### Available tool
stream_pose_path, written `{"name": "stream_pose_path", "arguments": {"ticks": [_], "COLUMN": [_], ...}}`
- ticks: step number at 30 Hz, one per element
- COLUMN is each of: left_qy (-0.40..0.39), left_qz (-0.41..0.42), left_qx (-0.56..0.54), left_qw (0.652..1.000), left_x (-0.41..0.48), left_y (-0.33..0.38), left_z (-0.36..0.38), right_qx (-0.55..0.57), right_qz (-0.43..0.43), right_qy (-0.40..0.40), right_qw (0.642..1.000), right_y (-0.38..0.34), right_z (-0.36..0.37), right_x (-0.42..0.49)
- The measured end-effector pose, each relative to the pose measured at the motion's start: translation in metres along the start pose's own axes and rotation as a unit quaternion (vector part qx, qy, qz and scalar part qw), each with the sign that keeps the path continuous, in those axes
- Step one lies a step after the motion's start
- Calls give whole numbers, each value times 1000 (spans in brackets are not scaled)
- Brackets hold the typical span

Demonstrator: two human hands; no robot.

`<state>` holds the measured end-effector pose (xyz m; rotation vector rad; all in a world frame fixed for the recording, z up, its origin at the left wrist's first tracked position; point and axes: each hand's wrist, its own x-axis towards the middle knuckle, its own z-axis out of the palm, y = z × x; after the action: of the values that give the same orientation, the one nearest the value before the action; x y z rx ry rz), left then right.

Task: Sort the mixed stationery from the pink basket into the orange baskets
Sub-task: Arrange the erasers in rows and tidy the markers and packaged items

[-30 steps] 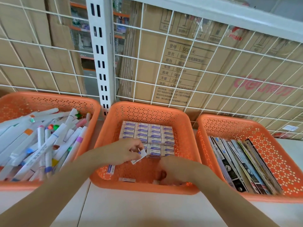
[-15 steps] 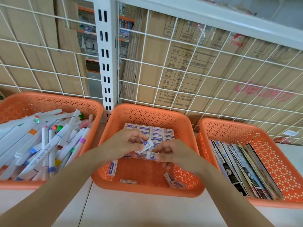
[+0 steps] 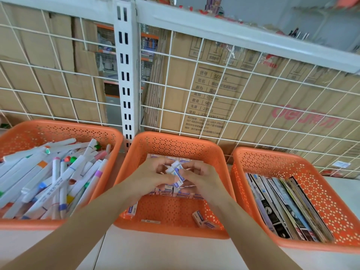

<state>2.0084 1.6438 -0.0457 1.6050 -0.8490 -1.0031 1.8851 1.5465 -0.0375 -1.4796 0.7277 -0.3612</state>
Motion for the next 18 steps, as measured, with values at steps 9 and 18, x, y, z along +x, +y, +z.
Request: {"name": "stream_pose_path", "arguments": {"ticks": [9,18], "left_qy": [42,95], "left_qz": [-21,27], "left_qx": [-81,-18], "left_qw": [996,995], "left_x": [-4,-9], "left_y": [8,4], "left_z": [3,-8], "right_qx": [-122,-454], "right_qz": [-131,-299], "right_qy": [10,0], "right_qw": [984,839], "right_y": [-3,-4], "right_z": [-3,3], "right_x": [4,10]}}
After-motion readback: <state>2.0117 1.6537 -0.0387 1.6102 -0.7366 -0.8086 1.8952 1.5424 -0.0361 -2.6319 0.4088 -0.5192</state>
